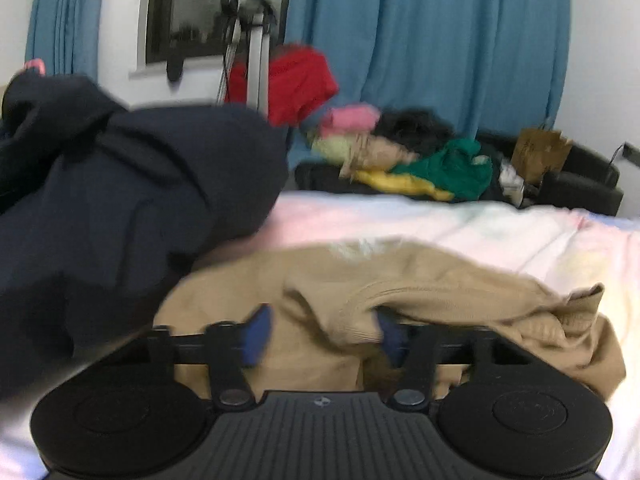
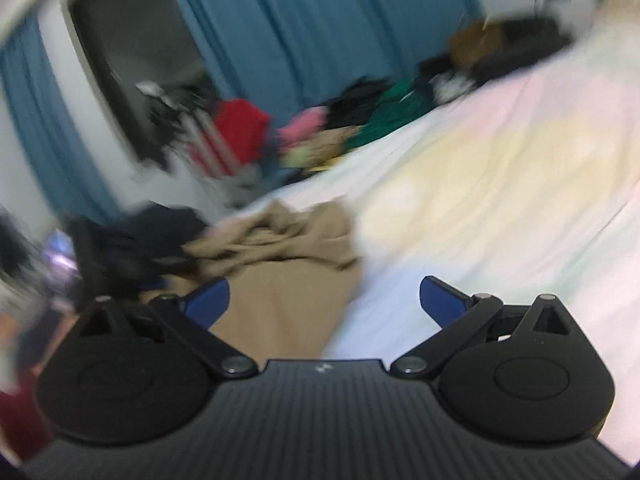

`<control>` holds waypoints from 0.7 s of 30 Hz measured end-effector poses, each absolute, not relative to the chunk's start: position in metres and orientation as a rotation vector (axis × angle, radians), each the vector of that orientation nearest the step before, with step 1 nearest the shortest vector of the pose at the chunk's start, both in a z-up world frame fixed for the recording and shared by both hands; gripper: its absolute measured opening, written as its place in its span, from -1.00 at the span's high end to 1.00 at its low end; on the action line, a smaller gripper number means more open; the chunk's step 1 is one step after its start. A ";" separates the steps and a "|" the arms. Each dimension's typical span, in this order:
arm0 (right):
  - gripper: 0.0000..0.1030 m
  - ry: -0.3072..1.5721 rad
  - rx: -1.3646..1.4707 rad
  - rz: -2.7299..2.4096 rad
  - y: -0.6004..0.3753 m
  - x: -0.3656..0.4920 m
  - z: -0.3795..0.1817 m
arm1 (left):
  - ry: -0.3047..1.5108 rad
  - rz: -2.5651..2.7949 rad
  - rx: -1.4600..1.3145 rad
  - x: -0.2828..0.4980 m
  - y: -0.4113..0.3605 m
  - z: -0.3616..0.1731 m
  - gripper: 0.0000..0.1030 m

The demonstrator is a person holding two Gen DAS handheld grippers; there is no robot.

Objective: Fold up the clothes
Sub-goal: 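Grasp the tan t-shirt edge with the left gripper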

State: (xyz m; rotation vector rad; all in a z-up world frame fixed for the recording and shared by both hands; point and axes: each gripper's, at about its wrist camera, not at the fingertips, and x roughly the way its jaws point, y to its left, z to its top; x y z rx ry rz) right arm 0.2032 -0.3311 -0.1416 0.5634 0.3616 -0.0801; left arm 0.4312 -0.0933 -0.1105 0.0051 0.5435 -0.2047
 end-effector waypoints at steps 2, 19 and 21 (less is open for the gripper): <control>-1.00 0.320 0.610 -0.018 -0.333 0.210 -0.150 | 0.473 -0.226 -0.020 0.426 -0.091 -0.103 0.66; -0.99 0.195 0.344 0.150 -0.275 0.185 -0.117 | 0.256 -0.272 0.026 0.142 -0.069 0.003 0.83; -0.92 0.219 0.341 0.198 -0.265 0.169 -0.109 | 0.251 -0.260 0.022 0.112 -0.061 0.007 0.83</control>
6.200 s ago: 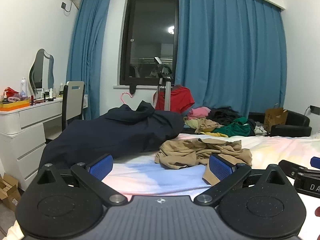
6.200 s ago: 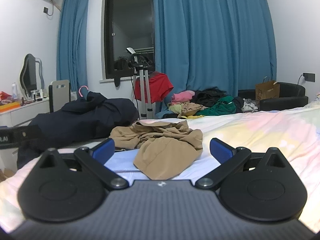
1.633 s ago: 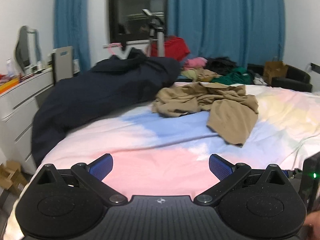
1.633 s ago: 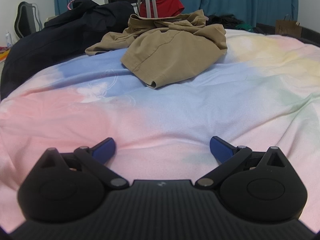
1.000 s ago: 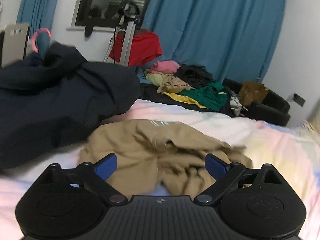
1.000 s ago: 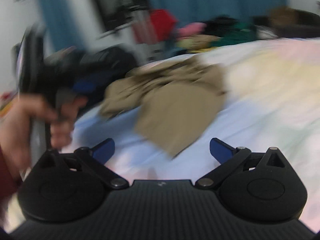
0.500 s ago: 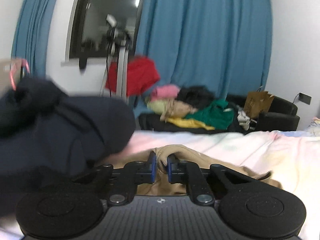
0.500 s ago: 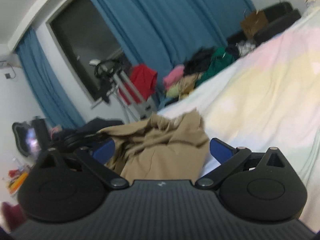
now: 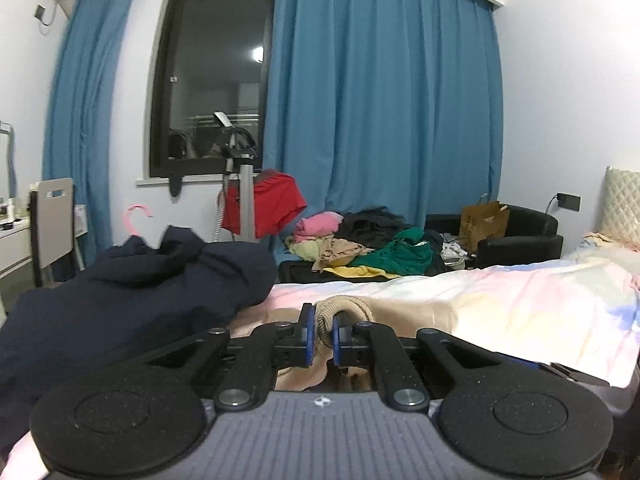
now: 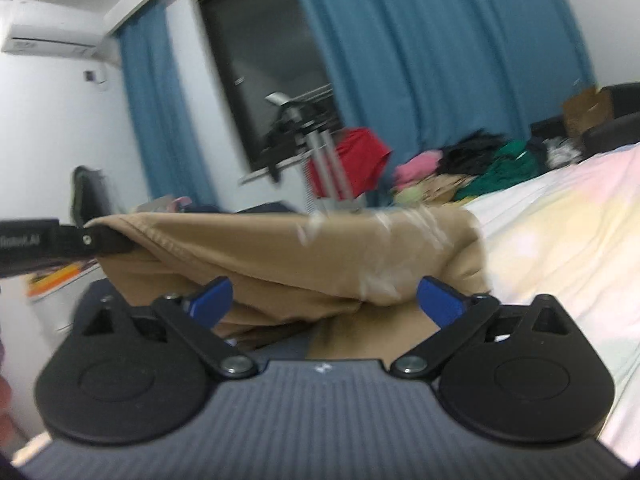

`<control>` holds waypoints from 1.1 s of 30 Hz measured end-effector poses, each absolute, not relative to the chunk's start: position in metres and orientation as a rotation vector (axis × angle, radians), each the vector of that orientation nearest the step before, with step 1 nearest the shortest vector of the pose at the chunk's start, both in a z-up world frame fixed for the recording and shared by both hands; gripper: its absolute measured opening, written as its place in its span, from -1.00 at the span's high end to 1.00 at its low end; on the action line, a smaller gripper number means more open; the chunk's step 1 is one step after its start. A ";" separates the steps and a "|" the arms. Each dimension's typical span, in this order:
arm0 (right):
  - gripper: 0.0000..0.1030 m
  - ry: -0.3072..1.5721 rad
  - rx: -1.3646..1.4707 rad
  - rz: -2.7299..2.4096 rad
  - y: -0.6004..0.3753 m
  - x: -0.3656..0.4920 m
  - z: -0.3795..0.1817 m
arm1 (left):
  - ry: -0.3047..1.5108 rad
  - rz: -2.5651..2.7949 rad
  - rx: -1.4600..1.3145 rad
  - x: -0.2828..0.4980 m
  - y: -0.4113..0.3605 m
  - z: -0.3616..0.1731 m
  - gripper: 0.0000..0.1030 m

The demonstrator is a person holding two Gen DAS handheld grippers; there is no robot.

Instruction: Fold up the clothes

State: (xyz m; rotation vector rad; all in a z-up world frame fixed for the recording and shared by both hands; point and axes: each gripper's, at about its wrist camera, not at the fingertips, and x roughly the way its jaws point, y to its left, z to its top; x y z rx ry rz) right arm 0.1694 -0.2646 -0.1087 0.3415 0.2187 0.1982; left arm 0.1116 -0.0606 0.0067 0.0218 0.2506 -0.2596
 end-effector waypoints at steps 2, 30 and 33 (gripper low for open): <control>-0.92 0.233 0.301 0.237 -0.254 0.148 -0.101 | 0.245 -0.256 0.003 0.085 -0.052 0.010 0.83; 0.04 0.485 0.385 0.139 -0.274 0.233 -0.111 | 0.307 -0.365 -0.075 0.032 0.047 0.000 0.84; 0.05 0.612 0.343 0.149 -0.275 0.249 -0.134 | 0.410 -0.373 -0.067 0.055 0.042 -0.020 0.84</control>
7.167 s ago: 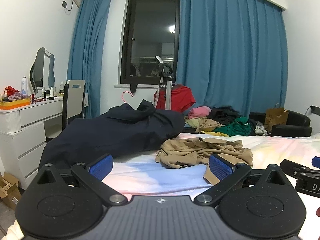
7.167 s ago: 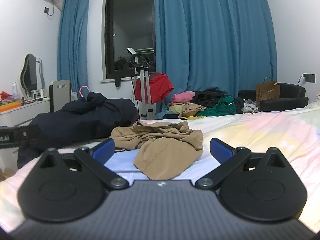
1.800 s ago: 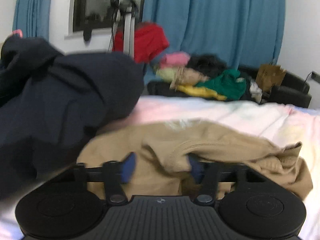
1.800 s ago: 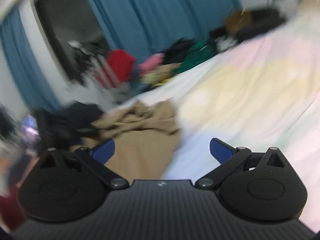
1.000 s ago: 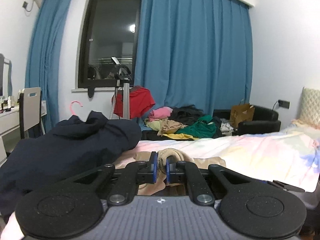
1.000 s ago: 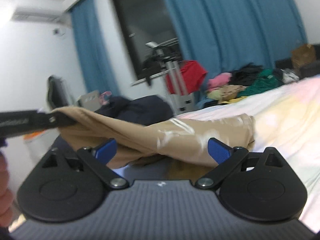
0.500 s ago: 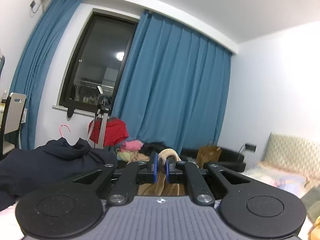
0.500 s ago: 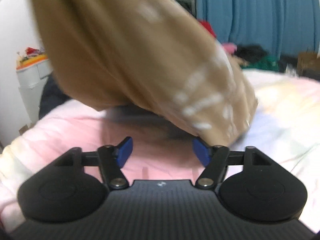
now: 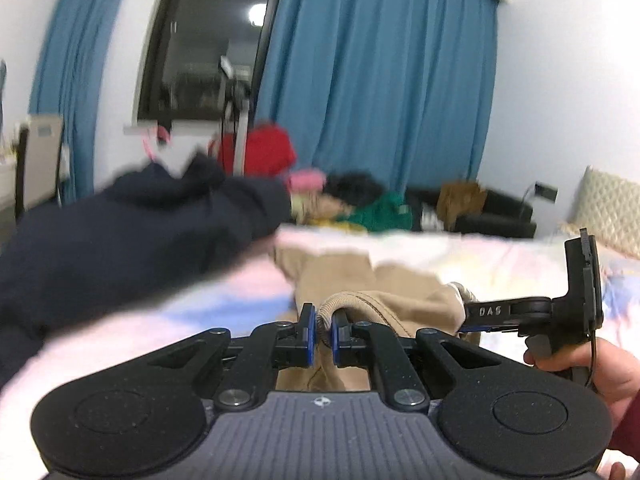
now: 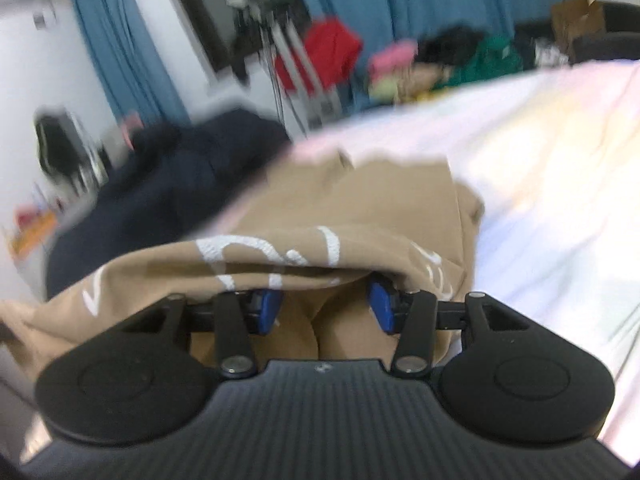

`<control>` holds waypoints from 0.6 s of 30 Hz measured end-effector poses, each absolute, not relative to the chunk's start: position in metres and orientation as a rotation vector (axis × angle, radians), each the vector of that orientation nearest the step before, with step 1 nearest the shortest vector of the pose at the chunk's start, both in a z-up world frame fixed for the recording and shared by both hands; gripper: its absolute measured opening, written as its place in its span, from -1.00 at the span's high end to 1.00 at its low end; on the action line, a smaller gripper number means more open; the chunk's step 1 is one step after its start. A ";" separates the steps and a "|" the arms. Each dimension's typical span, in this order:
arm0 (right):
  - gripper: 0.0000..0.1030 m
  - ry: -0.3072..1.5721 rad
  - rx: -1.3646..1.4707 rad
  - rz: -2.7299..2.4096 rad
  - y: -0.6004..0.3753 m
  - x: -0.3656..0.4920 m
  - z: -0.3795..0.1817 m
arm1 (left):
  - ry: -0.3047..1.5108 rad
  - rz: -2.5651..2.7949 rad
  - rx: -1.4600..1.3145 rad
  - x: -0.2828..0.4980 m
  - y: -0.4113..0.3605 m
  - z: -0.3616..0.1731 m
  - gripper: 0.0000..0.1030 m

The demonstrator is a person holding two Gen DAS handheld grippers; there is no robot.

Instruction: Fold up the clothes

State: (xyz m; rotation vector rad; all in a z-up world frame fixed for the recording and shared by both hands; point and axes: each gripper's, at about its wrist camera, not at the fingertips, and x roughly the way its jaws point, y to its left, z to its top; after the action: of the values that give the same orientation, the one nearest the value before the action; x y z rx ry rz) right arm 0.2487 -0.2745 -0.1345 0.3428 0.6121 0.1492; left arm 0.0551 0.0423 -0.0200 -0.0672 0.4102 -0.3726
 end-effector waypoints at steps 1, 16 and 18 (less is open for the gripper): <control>0.04 0.646 0.311 0.145 -0.268 0.247 -0.142 | 0.441 -0.370 -0.059 0.062 0.040 -0.026 0.84; -0.39 0.694 -0.052 0.365 -0.216 0.169 -0.127 | 0.607 -0.250 -0.009 0.104 0.039 -0.050 0.83; -0.35 0.674 -0.092 0.402 -0.195 0.165 -0.135 | 0.595 -0.243 -0.025 0.098 0.039 -0.045 0.83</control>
State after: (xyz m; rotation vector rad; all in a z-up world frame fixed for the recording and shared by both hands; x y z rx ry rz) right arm 0.1651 -0.1945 -0.1351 -0.0920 0.6740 0.4024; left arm 0.0979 0.0386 -0.0455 -0.0245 0.5946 -0.2428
